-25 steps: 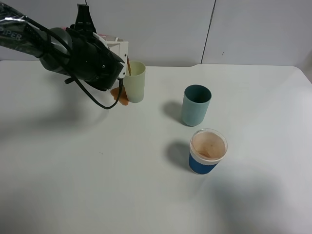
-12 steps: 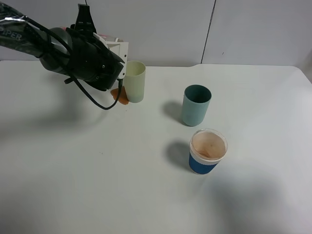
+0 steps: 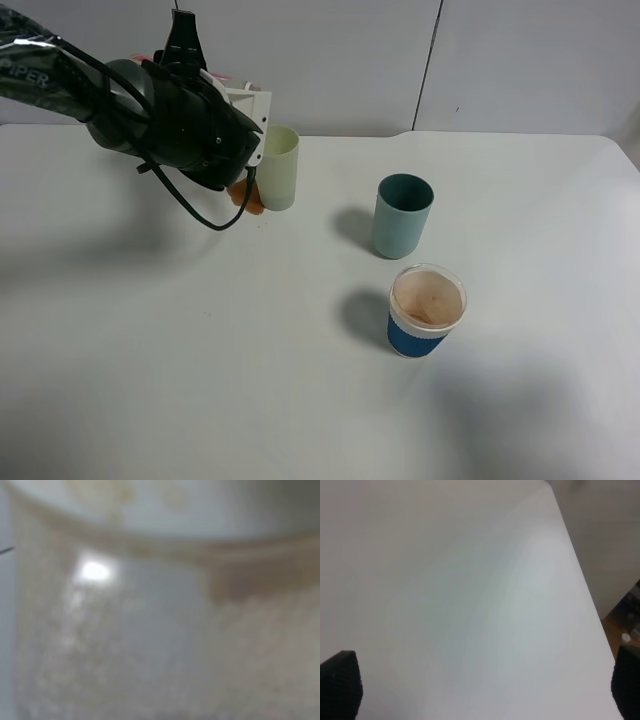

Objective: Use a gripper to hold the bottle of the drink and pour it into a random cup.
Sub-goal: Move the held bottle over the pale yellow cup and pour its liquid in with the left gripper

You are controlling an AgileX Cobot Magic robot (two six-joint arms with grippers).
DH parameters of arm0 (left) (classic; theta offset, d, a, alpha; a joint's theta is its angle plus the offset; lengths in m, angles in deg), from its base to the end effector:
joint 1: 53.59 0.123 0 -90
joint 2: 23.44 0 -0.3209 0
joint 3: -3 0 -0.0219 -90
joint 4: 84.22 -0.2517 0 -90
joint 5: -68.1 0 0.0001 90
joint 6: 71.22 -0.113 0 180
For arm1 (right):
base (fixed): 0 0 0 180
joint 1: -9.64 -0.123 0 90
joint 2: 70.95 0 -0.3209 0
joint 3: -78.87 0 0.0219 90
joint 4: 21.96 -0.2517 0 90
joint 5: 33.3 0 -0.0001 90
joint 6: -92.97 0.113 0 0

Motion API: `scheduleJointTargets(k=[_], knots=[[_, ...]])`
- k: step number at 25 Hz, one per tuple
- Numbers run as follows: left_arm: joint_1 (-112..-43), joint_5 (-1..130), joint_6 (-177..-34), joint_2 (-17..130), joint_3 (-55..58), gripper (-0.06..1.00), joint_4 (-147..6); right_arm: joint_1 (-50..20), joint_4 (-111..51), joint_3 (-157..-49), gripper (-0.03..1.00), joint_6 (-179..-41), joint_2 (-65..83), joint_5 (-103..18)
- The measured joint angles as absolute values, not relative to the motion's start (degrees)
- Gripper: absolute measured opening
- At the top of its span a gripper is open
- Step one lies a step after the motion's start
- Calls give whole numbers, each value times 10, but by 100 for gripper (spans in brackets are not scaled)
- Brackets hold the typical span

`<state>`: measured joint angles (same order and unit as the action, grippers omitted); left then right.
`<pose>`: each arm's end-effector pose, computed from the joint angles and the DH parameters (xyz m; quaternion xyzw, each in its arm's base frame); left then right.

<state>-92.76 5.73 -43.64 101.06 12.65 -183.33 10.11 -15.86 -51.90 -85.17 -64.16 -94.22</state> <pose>0.3929 -0.1925 0.2028 0.5087 0.5937 0.5661 0.2613 -0.0219 -0.0103 0.2690 0.0196 0.8509 -0.0468 0.5228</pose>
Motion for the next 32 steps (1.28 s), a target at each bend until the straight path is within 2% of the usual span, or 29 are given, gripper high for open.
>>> scheduleJointTargets(k=[22,32], knots=[[-941,58,-493,1011,125,32,-1834,101,-159,-519,99,-852,-642,-942],[-941,88,-400,1008,125,32,-1834,101,-159,-519,99,-852,-642,-942]])
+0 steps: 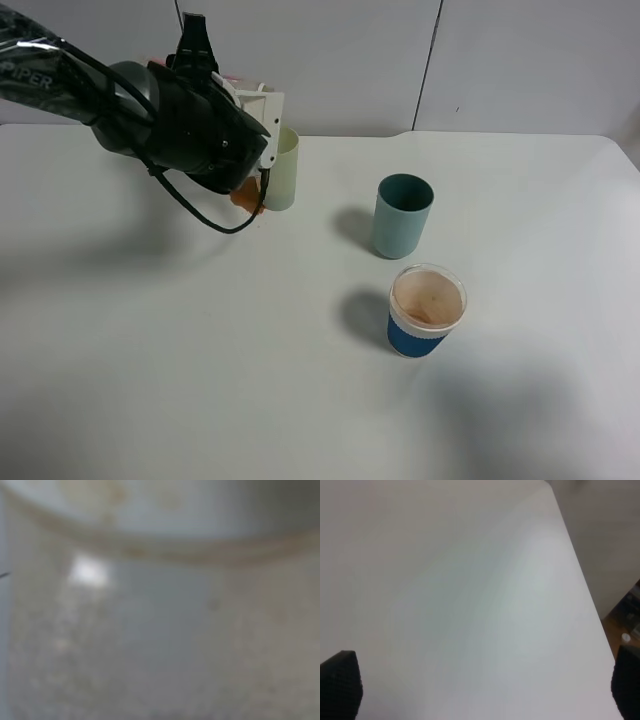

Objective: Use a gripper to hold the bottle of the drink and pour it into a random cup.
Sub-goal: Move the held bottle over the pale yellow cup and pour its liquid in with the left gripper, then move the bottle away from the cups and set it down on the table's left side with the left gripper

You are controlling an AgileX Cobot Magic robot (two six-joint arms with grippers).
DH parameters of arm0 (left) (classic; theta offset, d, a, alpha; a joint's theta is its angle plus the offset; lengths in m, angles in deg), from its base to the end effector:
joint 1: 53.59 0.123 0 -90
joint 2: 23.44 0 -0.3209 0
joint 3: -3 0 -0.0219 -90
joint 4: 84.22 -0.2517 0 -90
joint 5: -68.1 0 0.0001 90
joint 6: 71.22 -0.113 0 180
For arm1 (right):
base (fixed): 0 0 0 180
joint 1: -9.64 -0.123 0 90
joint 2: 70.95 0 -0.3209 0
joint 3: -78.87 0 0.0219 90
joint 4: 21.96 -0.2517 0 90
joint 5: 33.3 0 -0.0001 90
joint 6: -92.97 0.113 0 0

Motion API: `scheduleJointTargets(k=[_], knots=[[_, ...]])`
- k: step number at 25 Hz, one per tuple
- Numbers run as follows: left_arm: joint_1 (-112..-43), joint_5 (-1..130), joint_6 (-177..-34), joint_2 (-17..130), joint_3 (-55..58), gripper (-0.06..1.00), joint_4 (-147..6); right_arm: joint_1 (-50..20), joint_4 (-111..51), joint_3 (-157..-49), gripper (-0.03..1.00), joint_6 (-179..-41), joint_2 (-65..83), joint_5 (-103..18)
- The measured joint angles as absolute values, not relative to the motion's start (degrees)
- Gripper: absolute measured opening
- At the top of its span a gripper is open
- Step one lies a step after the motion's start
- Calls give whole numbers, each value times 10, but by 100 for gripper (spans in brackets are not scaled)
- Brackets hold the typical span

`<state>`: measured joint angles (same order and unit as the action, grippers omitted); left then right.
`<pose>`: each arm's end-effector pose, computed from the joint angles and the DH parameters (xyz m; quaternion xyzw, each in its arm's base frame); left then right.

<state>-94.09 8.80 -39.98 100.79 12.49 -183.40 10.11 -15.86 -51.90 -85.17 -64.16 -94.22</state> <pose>0.3892 -0.2062 0.2016 0.5110 0.6048 0.5345 0.2958 -0.0219 -0.0103 0.2690 0.0196 0.8509 -0.0468 0.5228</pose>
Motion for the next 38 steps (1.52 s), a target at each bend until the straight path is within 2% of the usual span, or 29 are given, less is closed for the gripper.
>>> scheduleJointTargets(k=[8,17,25,31,38], knots=[[-934,230,-293,941,125,32,-1796,101,-159,-519,99,-852,-642,-942],[-897,401,-203,841,125,32,-1714,101,-159,-519,99,-852,-642,-942],[-825,606,-168,769,127,32,-1526,101,-159,-519,99,-852,-642,-942],[-747,725,-278,723,183,32,-1328,101,-159,-519,99,-852,-642,-942],[-647,818,-515,667,318,32,-1117,101,-159,-519,99,-852,-642,-942]])
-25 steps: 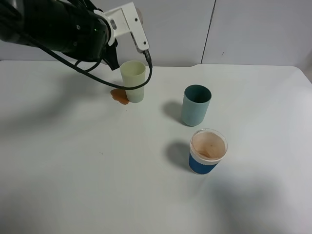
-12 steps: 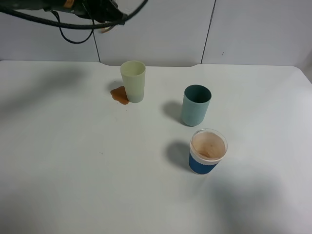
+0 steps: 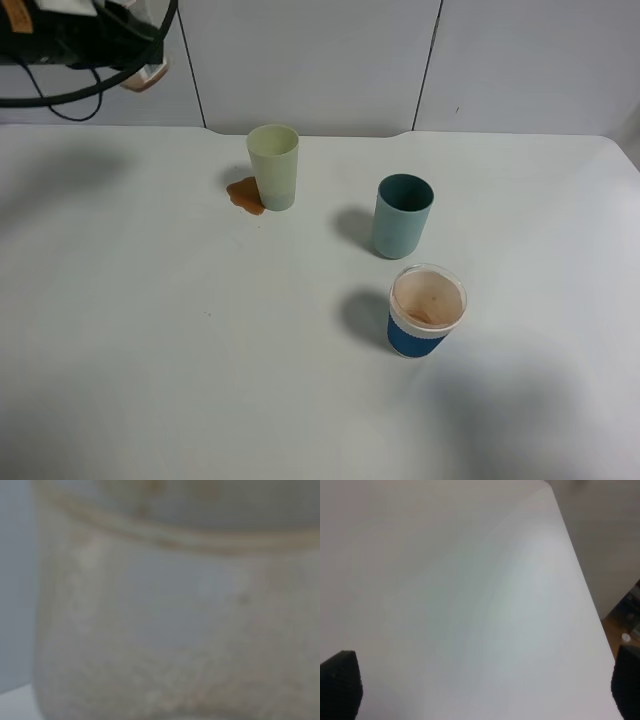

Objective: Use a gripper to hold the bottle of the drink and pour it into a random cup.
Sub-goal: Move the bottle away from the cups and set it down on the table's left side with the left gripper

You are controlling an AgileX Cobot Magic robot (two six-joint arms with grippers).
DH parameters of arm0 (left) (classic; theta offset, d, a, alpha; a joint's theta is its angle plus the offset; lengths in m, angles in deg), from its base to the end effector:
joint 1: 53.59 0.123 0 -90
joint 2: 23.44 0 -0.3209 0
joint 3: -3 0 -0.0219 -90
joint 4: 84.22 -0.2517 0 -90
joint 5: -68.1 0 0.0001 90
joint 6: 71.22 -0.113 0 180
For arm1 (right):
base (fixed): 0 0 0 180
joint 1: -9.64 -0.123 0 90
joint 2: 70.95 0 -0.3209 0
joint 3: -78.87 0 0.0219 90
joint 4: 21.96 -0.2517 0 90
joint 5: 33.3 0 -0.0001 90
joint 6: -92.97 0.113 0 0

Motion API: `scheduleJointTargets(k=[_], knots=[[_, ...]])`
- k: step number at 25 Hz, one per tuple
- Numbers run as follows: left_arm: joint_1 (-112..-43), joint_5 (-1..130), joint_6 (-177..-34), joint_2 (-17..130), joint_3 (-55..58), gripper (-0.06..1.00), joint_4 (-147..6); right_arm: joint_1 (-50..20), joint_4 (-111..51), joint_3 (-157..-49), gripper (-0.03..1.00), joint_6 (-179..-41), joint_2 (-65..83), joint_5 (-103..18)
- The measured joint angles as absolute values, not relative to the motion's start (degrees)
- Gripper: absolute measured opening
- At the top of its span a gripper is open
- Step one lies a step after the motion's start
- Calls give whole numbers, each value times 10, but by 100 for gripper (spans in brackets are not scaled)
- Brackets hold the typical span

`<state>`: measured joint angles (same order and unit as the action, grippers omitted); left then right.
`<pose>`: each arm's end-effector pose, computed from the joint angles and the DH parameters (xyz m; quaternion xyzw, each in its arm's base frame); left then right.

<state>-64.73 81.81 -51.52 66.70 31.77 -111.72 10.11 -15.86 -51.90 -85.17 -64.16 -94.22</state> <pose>0.3305 -0.0776 0.3090 0.1595 0.7857 -0.0648 0.5941 -0.0219 -0.0103 0.2690 0.0196 0.8509 -0.0468 0.5228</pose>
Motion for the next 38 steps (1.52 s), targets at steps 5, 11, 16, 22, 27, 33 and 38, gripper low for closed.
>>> scheduleJointTargets(k=[5,11,16,22,27,33,38], knots=[[-574,851,-562,656,405,32,-1060,101,-159,-519,99,-852,-642,-942],[-510,936,-563,659,475,32,-1054,101,-159,-519,99,-852,-642,-942],[-491,995,-563,694,512,32,-1054,101,-159,-519,99,-852,-642,-942],[-491,1077,-562,771,518,32,-1087,101,-159,-519,99,-852,-642,-942],[-491,1145,-575,834,518,32,-1109,101,-159,-519,99,-852,-642,-942],[-491,1193,-597,892,517,32,-1139,101,-159,-519,99,-852,-642,-942],[-491,1208,-599,910,517,32,-1148,101,-159,-519,99,-852,-642,-942]])
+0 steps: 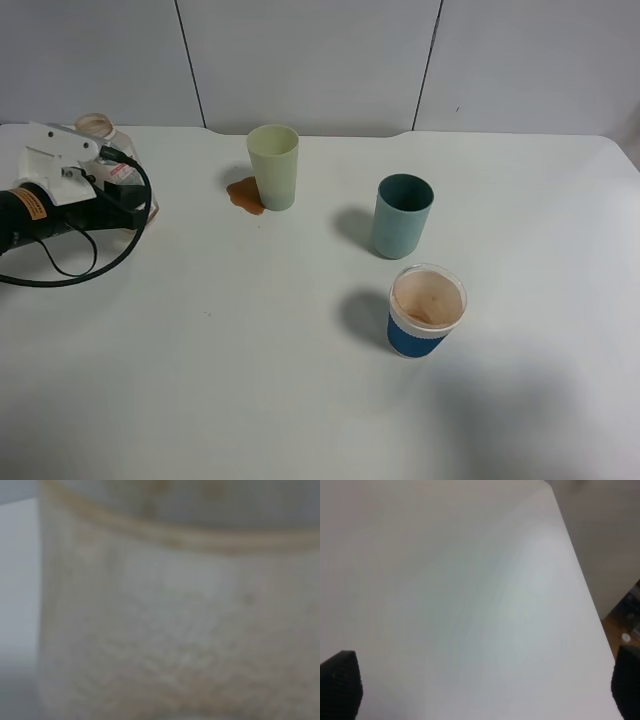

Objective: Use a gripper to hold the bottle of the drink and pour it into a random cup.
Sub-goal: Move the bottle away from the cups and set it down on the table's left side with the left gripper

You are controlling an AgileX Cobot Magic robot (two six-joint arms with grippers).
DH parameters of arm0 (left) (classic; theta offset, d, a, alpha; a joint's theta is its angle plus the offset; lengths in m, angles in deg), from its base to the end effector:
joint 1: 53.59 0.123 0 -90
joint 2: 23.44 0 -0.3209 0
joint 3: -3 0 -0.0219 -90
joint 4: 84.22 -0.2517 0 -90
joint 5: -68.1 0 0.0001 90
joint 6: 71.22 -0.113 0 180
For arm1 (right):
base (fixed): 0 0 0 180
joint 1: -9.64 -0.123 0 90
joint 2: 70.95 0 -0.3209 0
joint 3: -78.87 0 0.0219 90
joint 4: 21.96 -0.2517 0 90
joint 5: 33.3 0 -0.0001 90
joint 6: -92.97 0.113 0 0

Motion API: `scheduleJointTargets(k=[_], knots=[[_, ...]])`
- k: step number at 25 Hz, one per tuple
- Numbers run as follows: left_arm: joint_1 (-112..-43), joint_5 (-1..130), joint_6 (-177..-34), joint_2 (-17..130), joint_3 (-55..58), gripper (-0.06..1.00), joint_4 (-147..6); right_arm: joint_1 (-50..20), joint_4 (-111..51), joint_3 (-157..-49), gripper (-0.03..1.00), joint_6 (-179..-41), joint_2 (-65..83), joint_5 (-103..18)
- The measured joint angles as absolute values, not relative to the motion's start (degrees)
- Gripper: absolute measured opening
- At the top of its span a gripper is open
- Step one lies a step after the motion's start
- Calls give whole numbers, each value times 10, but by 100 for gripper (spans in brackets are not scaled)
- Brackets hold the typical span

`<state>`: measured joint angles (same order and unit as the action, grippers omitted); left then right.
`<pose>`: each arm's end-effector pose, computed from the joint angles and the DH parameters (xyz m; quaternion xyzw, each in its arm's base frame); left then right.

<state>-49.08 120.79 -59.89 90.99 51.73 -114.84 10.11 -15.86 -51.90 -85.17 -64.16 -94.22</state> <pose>0.3230 -0.0204 0.1374 0.1397 0.8194 -0.1138 0.5442 -0.0219 -0.0103 0.2690 0.0196 0.8509 -0.0468 0.5228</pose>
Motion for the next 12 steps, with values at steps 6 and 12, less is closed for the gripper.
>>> scheduleJointTargets(k=[6,12], knots=[[-489,1222,-599,935,517,32,-1157,101,-159,-519,99,-852,-642,-942],[-489,1231,-610,940,517,32,-1159,101,-159,-519,99,-852,-642,-942]])
